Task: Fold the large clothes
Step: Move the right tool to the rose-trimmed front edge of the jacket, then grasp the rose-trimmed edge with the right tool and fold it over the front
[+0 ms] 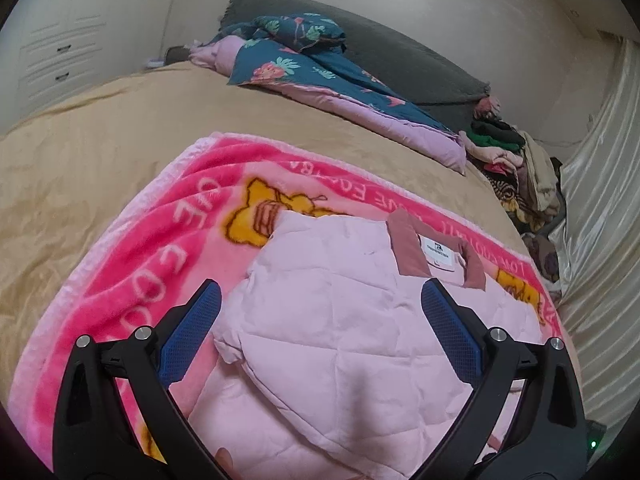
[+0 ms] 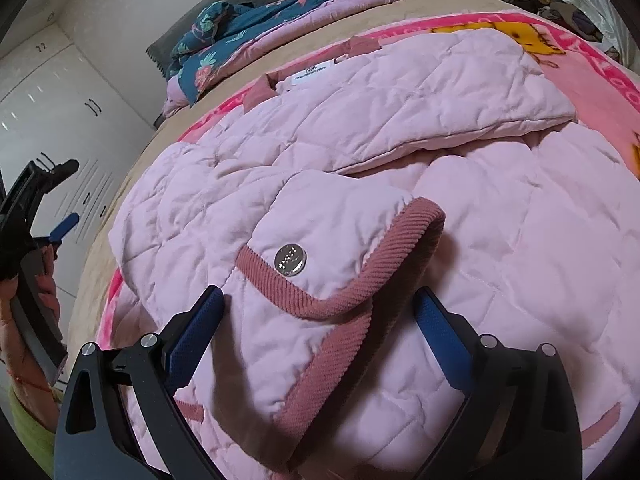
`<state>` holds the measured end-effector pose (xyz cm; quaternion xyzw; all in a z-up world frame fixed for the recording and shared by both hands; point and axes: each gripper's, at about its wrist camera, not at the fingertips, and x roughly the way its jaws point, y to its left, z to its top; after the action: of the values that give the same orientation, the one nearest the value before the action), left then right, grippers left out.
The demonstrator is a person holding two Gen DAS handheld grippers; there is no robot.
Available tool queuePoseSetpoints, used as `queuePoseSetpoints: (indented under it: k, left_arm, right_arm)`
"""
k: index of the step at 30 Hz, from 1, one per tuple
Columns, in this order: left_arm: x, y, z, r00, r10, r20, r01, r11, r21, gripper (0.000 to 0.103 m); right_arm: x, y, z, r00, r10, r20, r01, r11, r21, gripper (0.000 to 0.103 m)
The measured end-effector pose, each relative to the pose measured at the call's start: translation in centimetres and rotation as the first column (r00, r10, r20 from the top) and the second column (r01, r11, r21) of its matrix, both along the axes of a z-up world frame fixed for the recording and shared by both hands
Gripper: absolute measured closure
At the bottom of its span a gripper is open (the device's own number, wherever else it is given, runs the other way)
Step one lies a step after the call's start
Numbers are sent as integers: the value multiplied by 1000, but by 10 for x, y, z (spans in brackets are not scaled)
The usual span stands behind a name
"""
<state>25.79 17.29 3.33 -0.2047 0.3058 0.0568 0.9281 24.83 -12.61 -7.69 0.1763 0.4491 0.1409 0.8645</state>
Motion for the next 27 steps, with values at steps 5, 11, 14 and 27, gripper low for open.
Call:
queuePoseSetpoints:
  k: [5, 11, 14, 27]
  left_arm:
    - [3, 9, -1, 1000, 15, -4, -15, 1000, -20, 9]
    - [5, 17, -3, 1000, 25, -12, -25, 999, -30, 9]
    - [5, 21, -3, 999, 29, -15, -30, 999, -35, 9]
    - [2, 30, 0, 999, 32, 6, -32, 999, -42, 9]
  right_arm:
    - [-1, 0, 0, 1000, -5, 27, 5, 1000, 3, 37]
    - [-5, 9, 12, 993, 59, 99, -61, 998, 22, 79]
    - [-11, 16, 32, 977, 99, 190, -96, 995, -23, 84]
    - [7, 18, 148, 843, 256, 472, -153, 957, -246, 91]
